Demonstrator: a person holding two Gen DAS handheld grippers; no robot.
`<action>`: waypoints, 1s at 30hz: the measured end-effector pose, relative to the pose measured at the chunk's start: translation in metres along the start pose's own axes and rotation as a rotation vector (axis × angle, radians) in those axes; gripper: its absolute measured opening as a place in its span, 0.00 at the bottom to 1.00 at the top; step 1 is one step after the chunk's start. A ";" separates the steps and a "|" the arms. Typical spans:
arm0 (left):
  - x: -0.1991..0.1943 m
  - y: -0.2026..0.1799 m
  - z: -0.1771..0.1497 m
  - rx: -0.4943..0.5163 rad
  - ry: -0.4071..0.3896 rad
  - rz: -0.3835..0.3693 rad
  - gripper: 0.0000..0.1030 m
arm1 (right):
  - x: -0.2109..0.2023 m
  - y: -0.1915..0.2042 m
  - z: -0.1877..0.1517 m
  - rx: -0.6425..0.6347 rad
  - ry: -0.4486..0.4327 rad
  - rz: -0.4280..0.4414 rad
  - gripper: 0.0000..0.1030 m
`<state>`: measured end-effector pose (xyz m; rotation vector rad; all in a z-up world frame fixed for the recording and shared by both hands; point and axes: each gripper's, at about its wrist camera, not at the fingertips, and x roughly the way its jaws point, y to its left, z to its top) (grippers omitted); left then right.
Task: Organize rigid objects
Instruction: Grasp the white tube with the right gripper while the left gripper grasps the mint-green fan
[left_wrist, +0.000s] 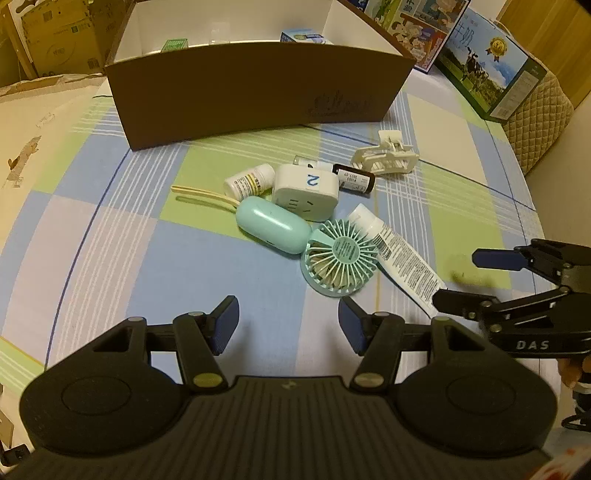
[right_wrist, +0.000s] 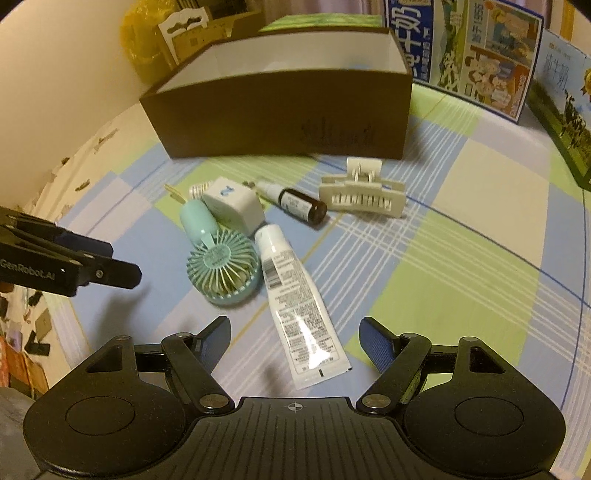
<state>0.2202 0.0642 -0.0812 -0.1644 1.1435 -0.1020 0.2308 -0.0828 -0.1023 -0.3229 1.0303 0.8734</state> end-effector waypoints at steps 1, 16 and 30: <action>0.001 0.000 0.000 0.001 0.001 -0.001 0.54 | 0.003 0.000 -0.001 -0.006 0.001 0.000 0.72; 0.016 -0.004 -0.002 0.020 0.008 -0.011 0.54 | 0.045 0.004 -0.016 -0.152 0.012 -0.053 0.47; 0.035 -0.030 0.006 0.087 0.015 -0.041 0.54 | 0.028 -0.025 -0.031 -0.085 0.003 -0.102 0.39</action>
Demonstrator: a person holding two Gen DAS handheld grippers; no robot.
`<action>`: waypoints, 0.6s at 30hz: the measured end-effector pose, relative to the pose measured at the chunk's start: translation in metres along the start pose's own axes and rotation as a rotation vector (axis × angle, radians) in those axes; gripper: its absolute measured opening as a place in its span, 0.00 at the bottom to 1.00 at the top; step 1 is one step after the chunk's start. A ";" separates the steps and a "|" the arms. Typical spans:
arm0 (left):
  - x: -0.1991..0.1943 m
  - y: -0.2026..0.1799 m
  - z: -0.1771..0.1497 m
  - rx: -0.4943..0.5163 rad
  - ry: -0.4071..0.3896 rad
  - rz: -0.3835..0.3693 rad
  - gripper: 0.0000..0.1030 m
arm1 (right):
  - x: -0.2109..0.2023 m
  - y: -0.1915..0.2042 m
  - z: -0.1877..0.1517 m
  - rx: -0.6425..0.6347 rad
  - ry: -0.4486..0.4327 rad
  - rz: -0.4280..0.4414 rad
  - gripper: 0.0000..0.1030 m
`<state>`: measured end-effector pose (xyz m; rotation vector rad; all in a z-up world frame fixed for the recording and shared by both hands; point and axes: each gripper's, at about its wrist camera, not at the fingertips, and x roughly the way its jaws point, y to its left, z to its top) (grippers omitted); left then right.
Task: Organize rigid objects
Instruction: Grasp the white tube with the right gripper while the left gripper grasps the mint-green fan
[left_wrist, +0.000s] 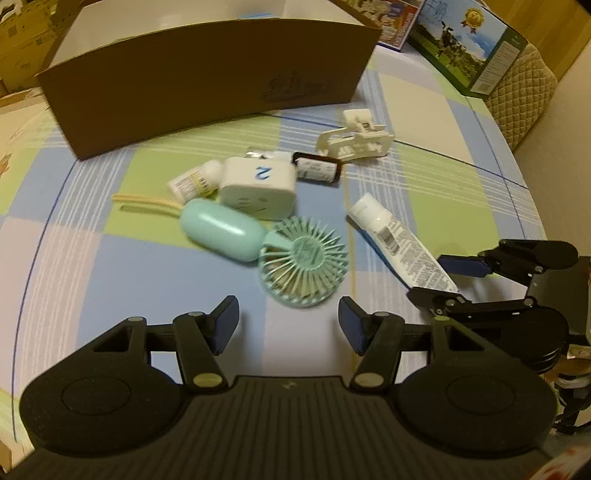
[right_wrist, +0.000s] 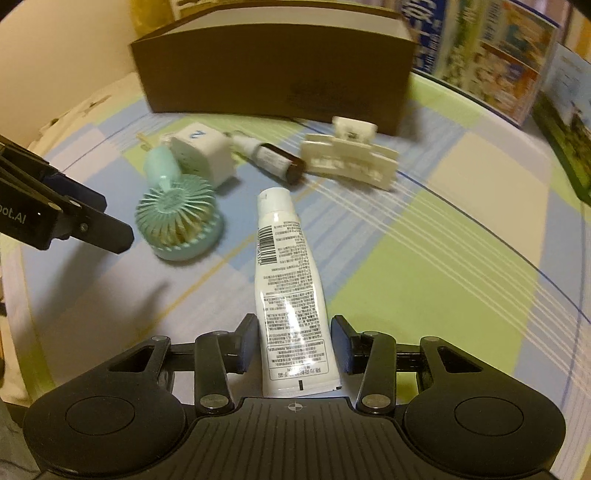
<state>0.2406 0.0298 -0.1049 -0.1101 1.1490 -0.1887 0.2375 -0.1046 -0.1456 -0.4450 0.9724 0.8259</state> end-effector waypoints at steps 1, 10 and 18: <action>0.002 -0.003 0.002 0.005 0.001 0.001 0.54 | -0.002 -0.005 -0.002 0.012 0.001 -0.008 0.39; 0.023 -0.020 0.013 -0.004 0.007 0.060 0.54 | -0.015 -0.036 -0.011 0.087 0.003 -0.043 0.39; 0.016 0.008 -0.001 -0.081 0.009 0.083 0.57 | -0.017 -0.041 -0.013 0.084 0.006 -0.034 0.39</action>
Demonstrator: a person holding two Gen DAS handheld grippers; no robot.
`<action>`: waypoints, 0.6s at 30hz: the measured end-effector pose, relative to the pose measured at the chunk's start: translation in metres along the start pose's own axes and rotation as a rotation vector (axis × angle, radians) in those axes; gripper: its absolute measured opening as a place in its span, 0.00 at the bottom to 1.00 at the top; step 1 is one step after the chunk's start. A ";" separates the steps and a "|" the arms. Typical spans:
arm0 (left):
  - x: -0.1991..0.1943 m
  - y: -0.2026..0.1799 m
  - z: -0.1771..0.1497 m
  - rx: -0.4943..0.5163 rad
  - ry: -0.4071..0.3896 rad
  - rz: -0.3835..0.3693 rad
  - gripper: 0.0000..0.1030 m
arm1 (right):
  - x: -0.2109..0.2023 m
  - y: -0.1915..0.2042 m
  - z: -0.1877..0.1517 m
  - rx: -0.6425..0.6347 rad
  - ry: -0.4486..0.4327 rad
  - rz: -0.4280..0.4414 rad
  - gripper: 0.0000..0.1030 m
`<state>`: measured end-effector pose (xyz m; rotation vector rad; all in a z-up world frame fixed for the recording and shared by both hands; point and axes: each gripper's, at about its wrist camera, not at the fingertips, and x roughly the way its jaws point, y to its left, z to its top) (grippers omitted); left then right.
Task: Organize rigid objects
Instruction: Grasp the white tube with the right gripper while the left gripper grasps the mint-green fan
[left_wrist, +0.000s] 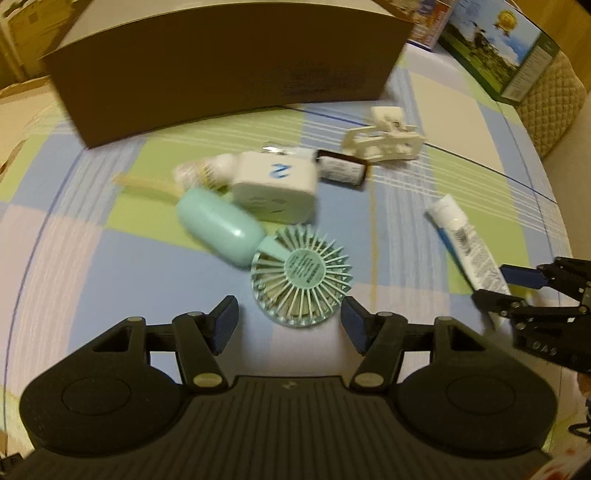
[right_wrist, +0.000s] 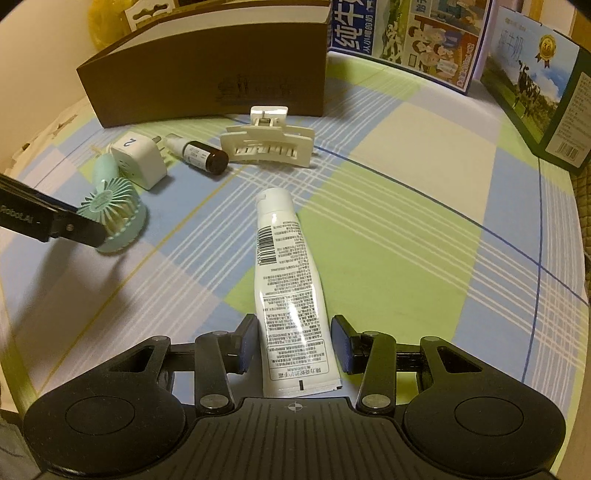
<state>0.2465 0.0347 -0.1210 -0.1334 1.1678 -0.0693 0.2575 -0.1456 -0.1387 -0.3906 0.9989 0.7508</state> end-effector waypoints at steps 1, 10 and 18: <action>-0.002 0.007 -0.002 -0.017 0.001 0.008 0.57 | 0.001 0.000 0.001 -0.004 0.003 0.000 0.39; -0.012 0.074 -0.019 -0.136 0.019 0.153 0.50 | 0.006 0.005 0.006 -0.034 0.020 -0.002 0.50; -0.037 0.060 -0.012 -0.045 -0.036 0.015 0.58 | 0.020 0.005 0.024 -0.017 -0.002 -0.008 0.54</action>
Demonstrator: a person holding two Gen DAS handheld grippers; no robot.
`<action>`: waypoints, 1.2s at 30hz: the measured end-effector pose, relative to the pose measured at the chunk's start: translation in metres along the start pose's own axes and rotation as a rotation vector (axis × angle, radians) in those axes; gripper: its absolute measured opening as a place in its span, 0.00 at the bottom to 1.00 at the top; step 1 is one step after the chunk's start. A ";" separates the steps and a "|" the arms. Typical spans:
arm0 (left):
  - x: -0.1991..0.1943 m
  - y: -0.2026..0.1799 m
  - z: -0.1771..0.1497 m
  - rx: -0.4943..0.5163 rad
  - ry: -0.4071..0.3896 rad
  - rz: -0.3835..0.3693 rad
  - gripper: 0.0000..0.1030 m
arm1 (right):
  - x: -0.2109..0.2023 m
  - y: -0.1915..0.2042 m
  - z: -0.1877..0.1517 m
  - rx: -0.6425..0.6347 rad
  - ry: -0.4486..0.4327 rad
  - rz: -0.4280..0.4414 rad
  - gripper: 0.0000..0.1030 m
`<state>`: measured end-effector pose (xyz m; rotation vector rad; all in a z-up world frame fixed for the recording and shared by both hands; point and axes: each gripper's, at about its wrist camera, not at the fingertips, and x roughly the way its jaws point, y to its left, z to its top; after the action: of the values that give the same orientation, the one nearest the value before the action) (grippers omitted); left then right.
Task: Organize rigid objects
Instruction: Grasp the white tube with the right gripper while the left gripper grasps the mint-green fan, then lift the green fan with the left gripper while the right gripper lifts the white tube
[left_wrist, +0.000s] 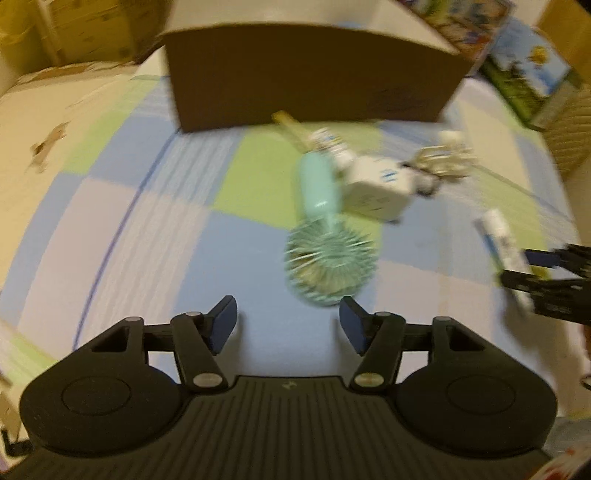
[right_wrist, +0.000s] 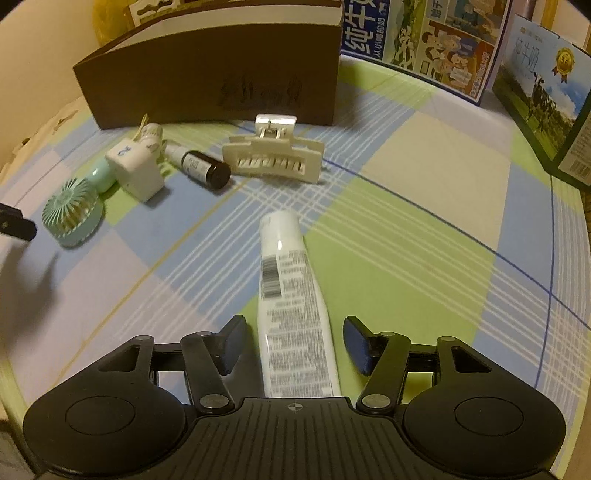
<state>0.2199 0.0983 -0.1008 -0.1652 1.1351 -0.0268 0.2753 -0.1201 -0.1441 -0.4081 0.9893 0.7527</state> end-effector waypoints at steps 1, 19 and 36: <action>-0.001 -0.006 0.003 0.011 -0.012 -0.015 0.62 | 0.001 0.000 0.001 0.000 -0.001 0.000 0.54; 0.057 -0.032 0.037 0.049 0.062 0.051 0.61 | 0.001 0.001 0.002 0.011 -0.012 -0.007 0.56; 0.038 0.003 0.005 0.025 0.047 0.045 0.60 | 0.014 0.010 0.018 -0.011 -0.028 0.003 0.56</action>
<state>0.2397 0.0973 -0.1331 -0.1167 1.1848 -0.0051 0.2837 -0.0967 -0.1466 -0.4050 0.9598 0.7653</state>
